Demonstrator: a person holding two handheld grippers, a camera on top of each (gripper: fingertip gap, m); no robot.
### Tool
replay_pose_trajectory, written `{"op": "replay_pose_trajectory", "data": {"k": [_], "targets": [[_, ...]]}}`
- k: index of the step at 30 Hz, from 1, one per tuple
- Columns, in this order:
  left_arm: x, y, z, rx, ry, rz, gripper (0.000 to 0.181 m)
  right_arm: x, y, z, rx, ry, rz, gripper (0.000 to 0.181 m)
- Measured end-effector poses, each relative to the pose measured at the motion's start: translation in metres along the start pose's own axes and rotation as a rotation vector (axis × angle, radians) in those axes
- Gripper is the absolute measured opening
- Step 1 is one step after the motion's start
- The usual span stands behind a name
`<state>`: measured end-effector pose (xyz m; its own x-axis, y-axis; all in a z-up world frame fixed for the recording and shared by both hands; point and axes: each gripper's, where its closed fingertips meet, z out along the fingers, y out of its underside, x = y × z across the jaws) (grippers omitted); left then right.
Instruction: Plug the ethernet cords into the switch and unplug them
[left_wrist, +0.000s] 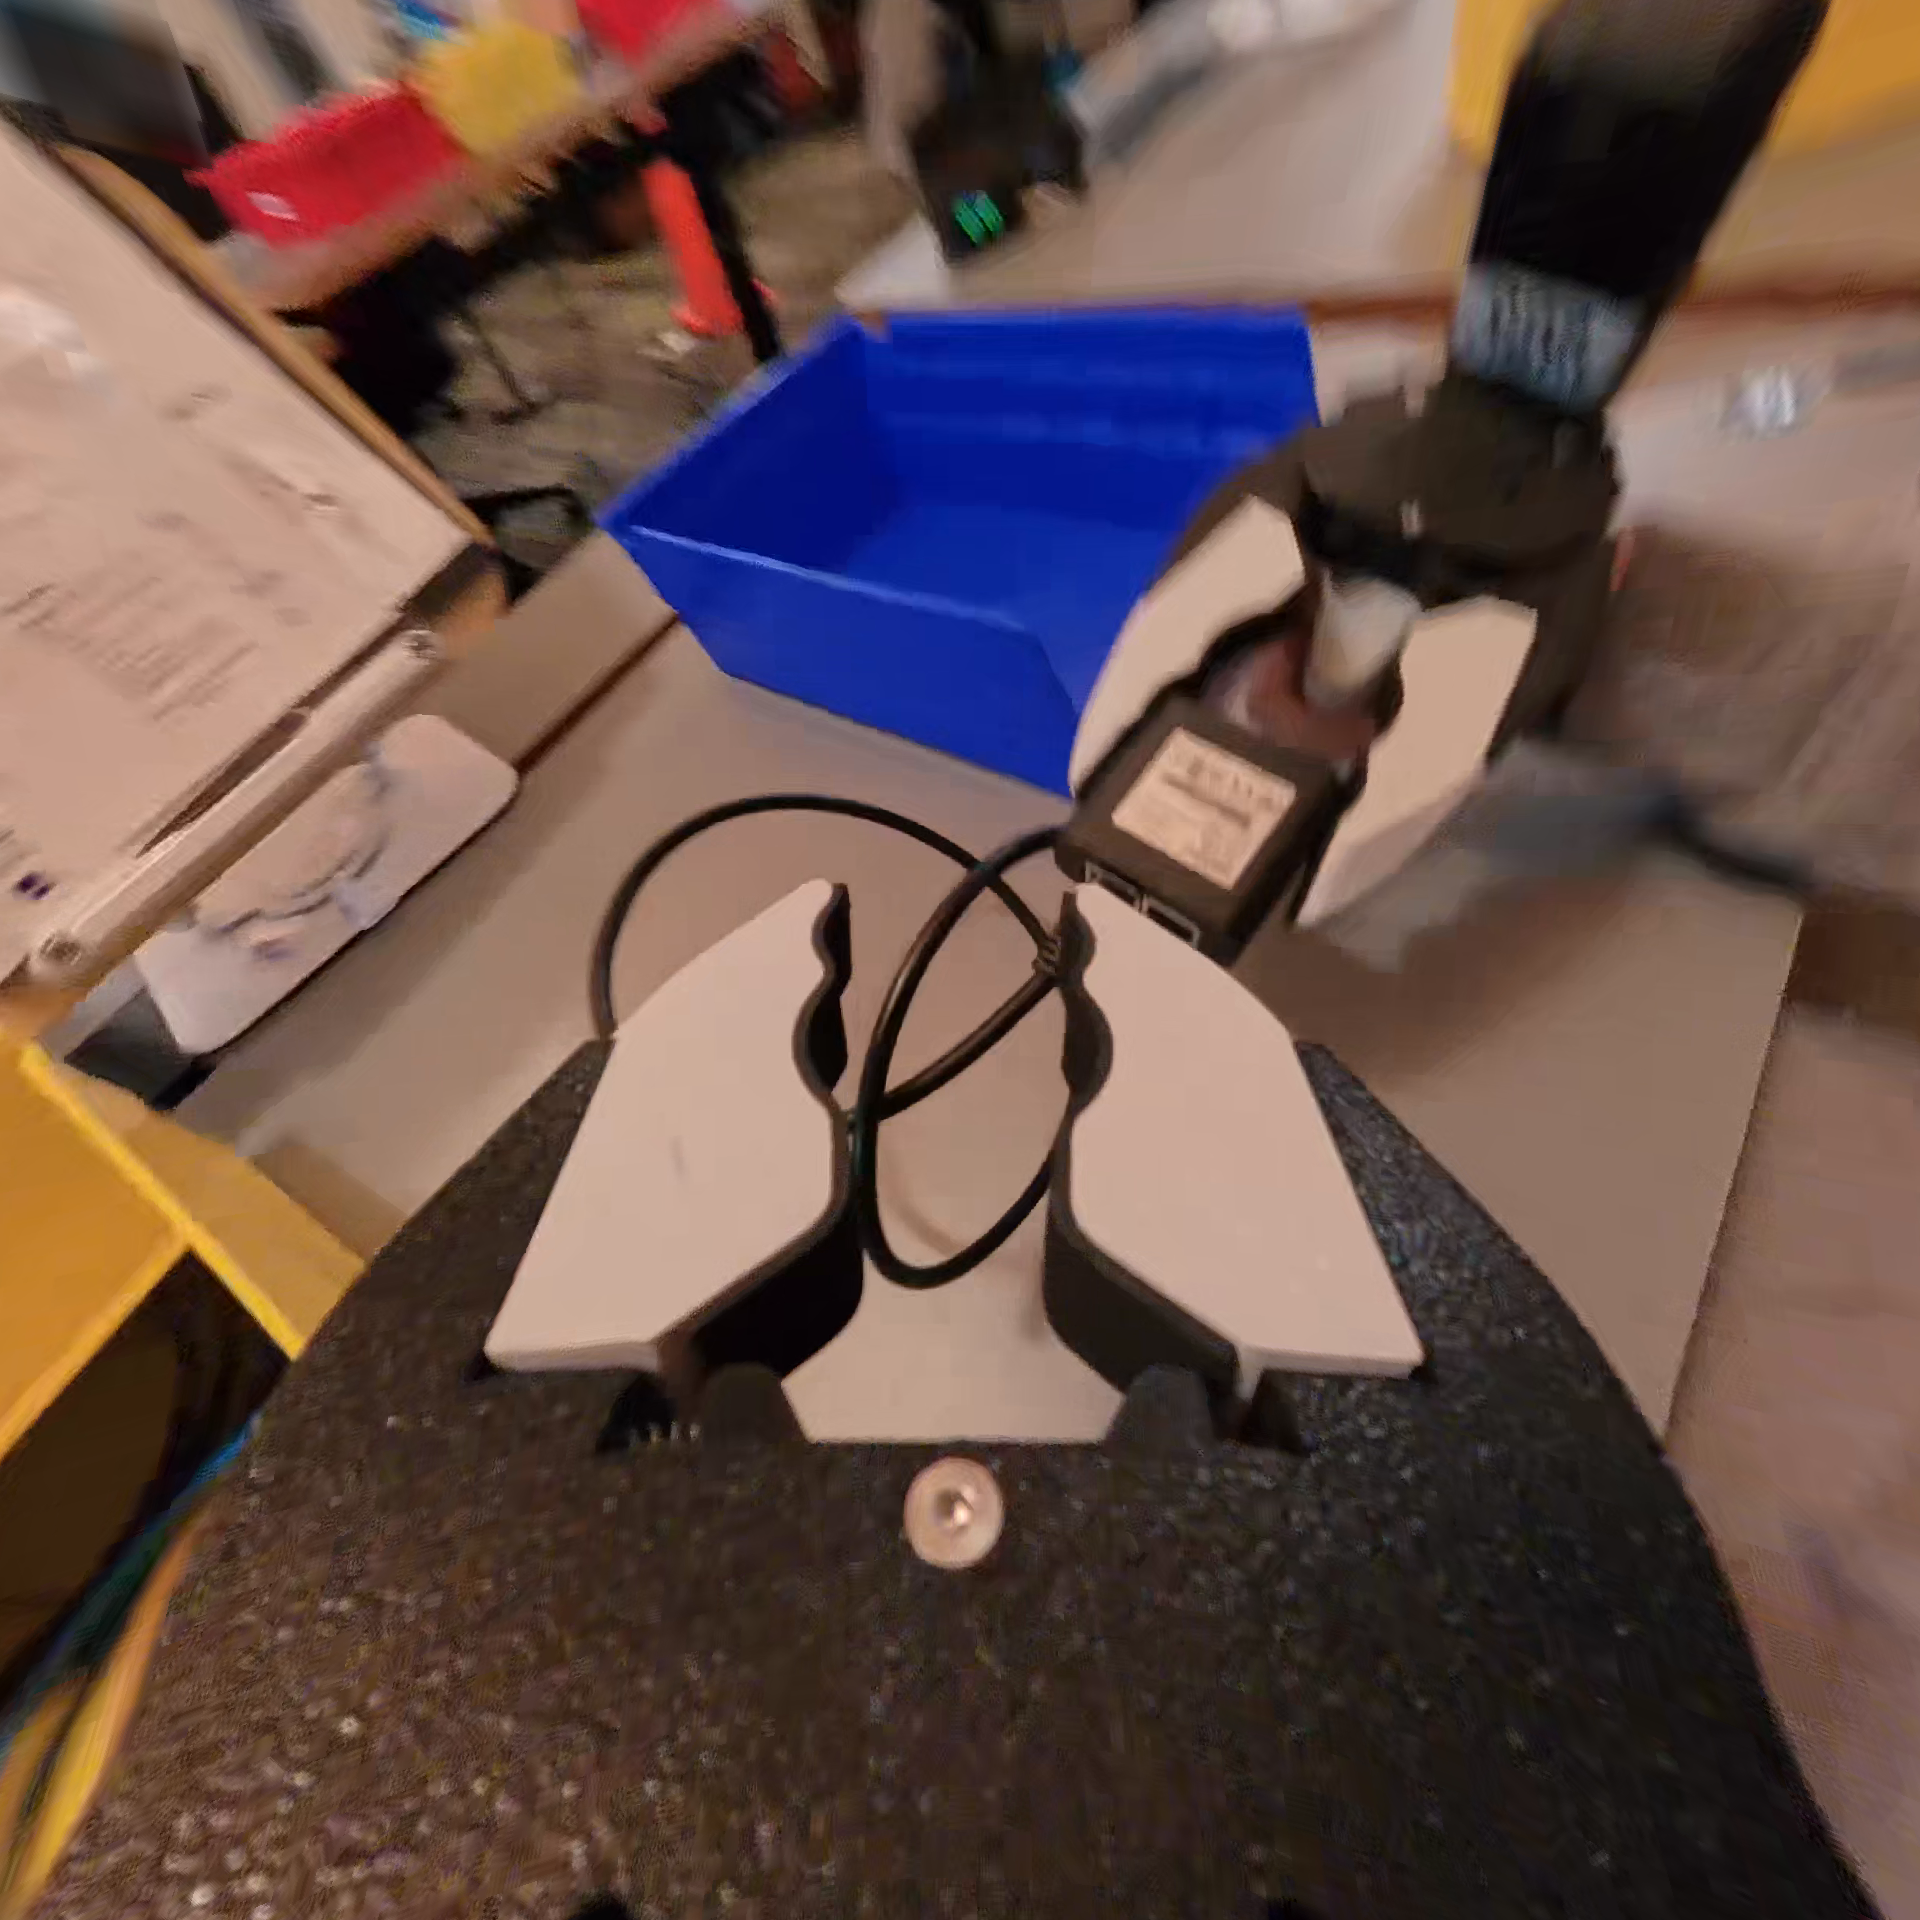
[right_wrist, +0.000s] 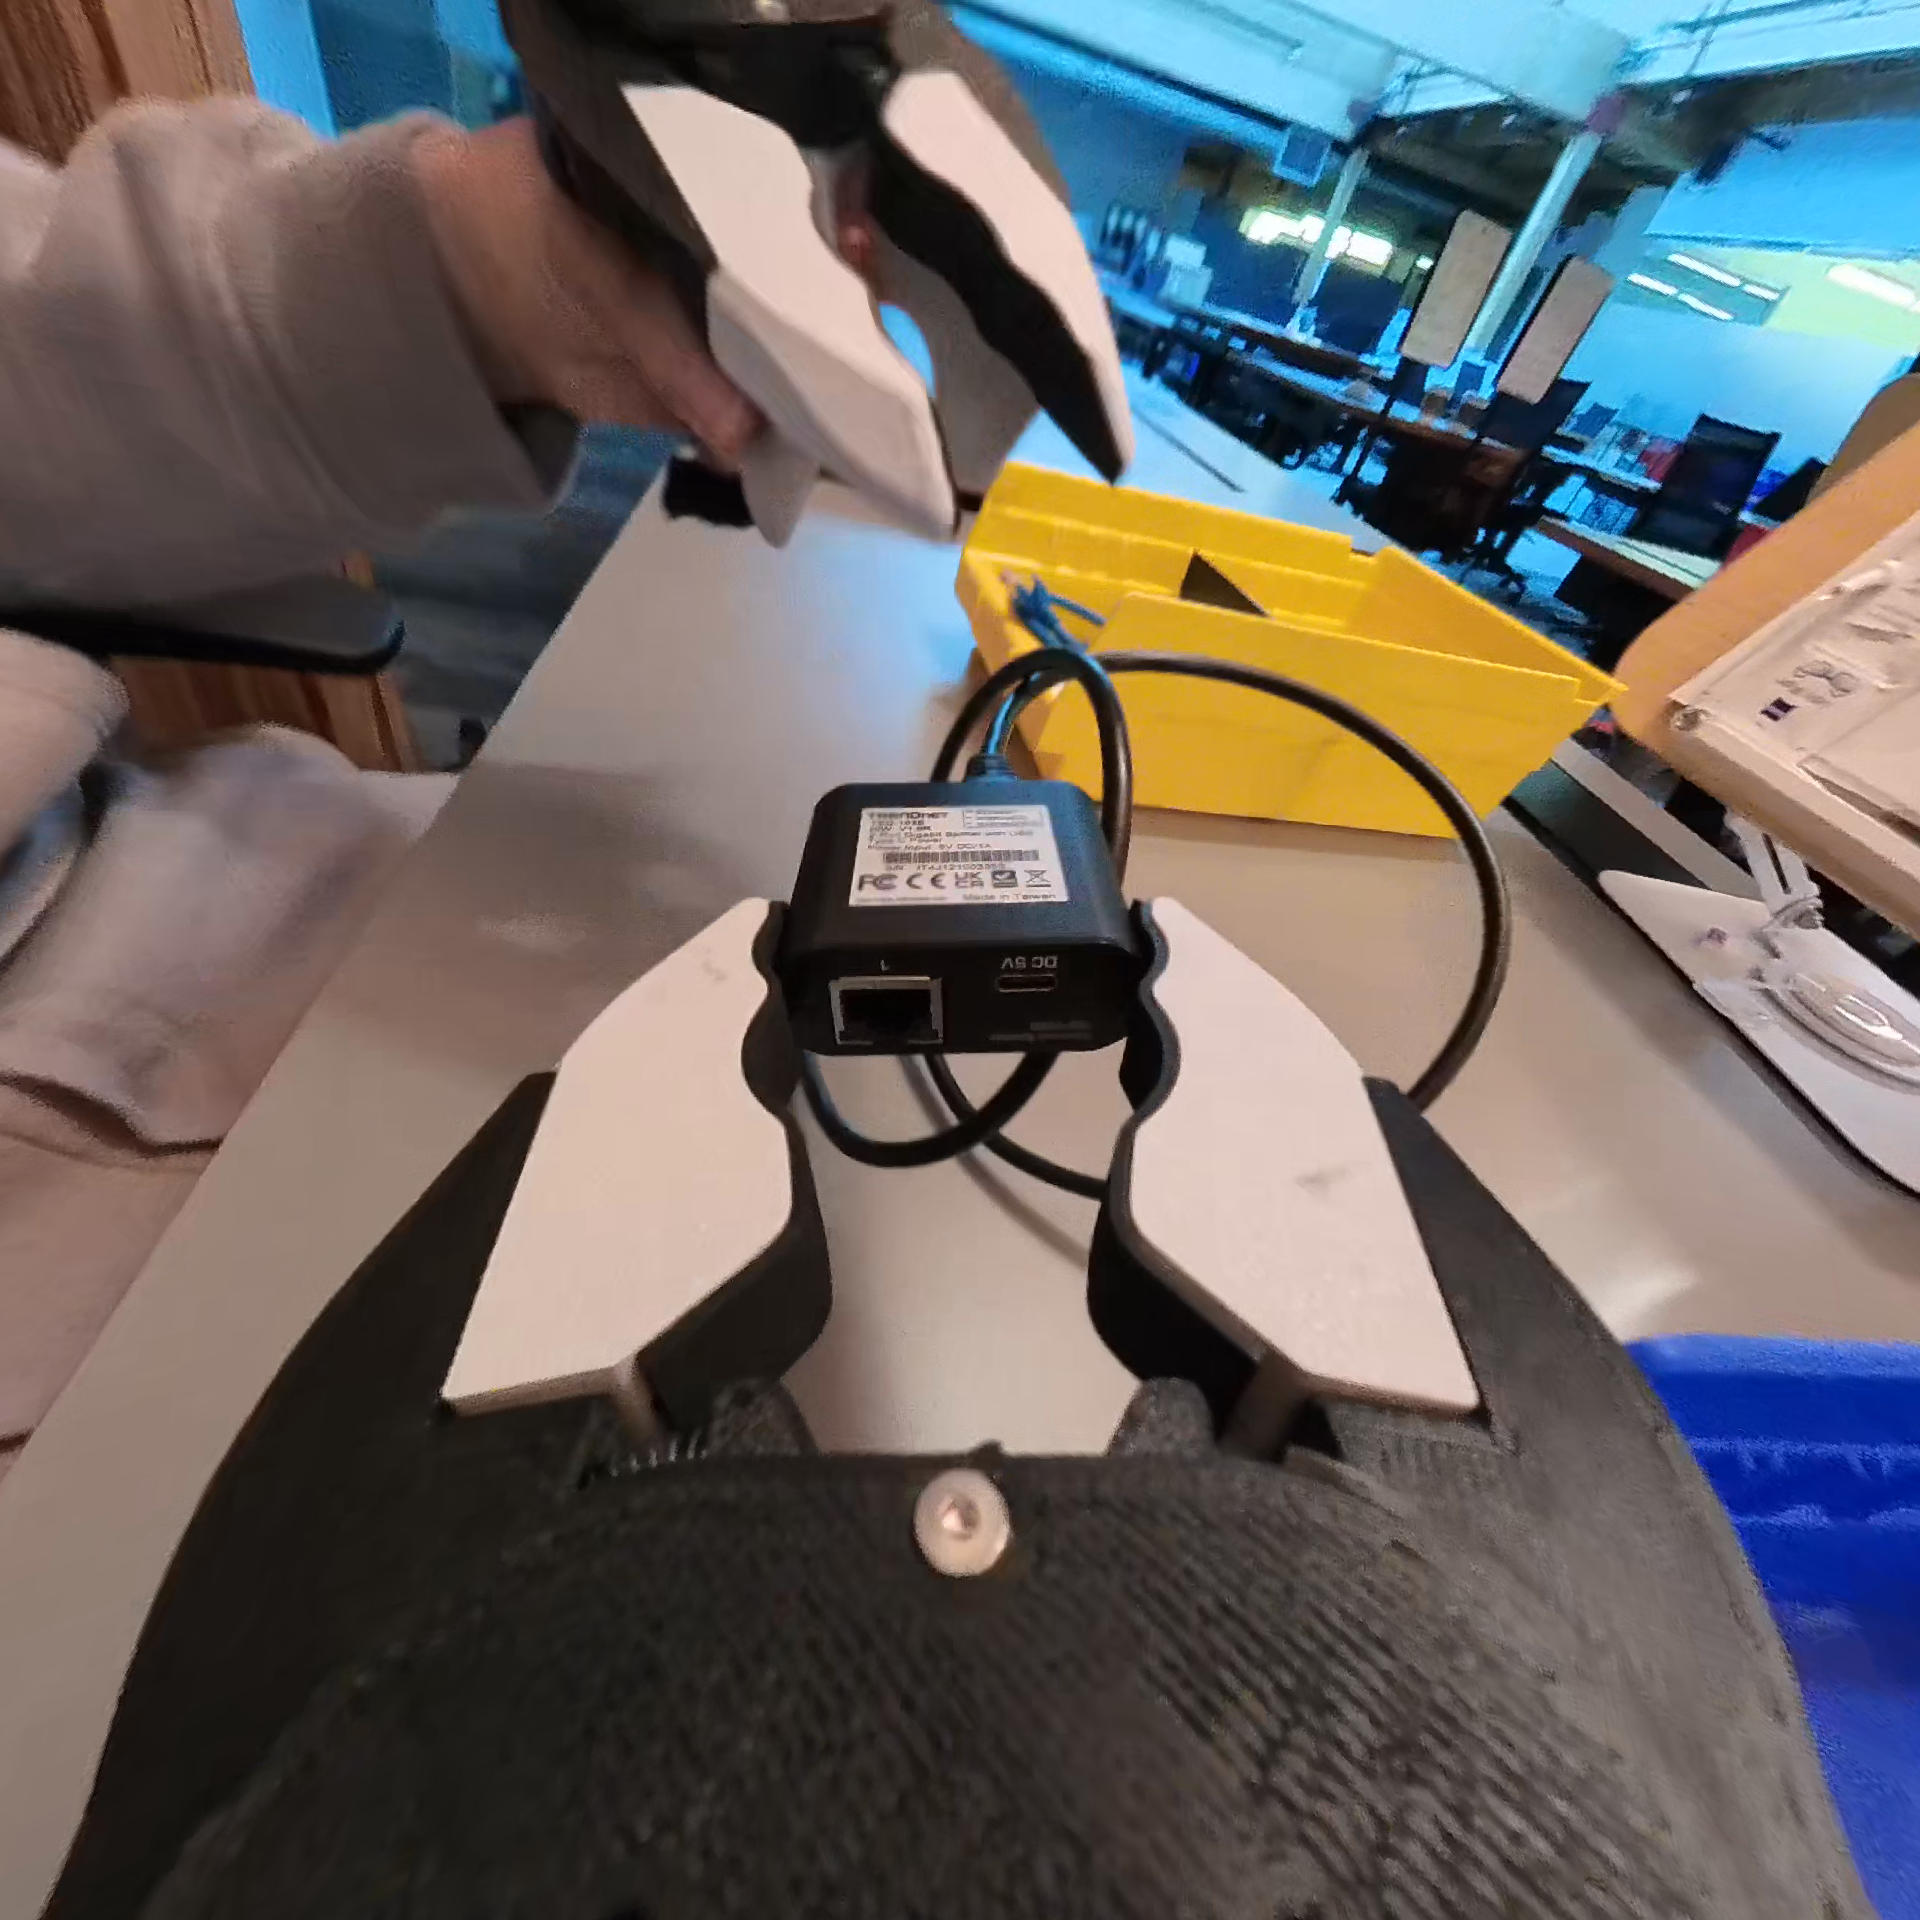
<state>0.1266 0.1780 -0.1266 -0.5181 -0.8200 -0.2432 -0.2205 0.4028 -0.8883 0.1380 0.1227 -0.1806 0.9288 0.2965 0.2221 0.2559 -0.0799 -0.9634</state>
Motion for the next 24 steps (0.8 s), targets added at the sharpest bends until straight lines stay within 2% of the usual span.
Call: {"op": "replay_pose_trajectory", "data": {"k": [2,5,6,9,13,15,16,17,20,24], "targets": [[0.005,-0.009,-0.008,0.060,-0.004,-0.142,0.037,0.005,-0.004,-0.004,0.049,0.019,0.031,0.062],[0.027,0.010,-0.005,-0.055,0.070,-0.307,0.053,0.008,-0.010,-0.001,0.095,0.037,0.057,0.062],[0.032,0.017,-0.003,-0.077,0.076,-0.328,0.053,0.007,-0.013,0.001,0.114,0.033,0.057,0.062],[0.045,0.026,0.005,-0.046,0.112,-0.490,0.054,0.002,-0.021,0.007,0.161,0.017,0.050,0.062],[0.064,0.022,0.011,0.069,0.399,-0.931,0.065,-0.008,-0.036,0.013,0.215,-0.001,-0.007,0.062],[0.061,0.006,0.009,0.202,0.593,-1.153,0.051,-0.014,-0.039,0.018,0.211,-0.021,-0.034,0.062],[0.058,0.006,0.011,0.220,0.631,-1.229,0.042,-0.016,-0.040,0.020,0.204,-0.019,-0.051,0.062],[0.056,0.009,0.013,0.230,0.643,-1.254,0.030,-0.016,-0.043,0.021,0.210,-0.009,-0.058,0.062],[0.052,0.010,0.016,0.243,0.651,-1.291,0.029,-0.012,-0.041,0.023,0.194,0.018,-0.052,0.061],[0.046,0.009,0.018,0.201,0.598,-1.253,0.027,-0.005,-0.041,0.024,0.245,0.075,-0.033,0.061]]}}
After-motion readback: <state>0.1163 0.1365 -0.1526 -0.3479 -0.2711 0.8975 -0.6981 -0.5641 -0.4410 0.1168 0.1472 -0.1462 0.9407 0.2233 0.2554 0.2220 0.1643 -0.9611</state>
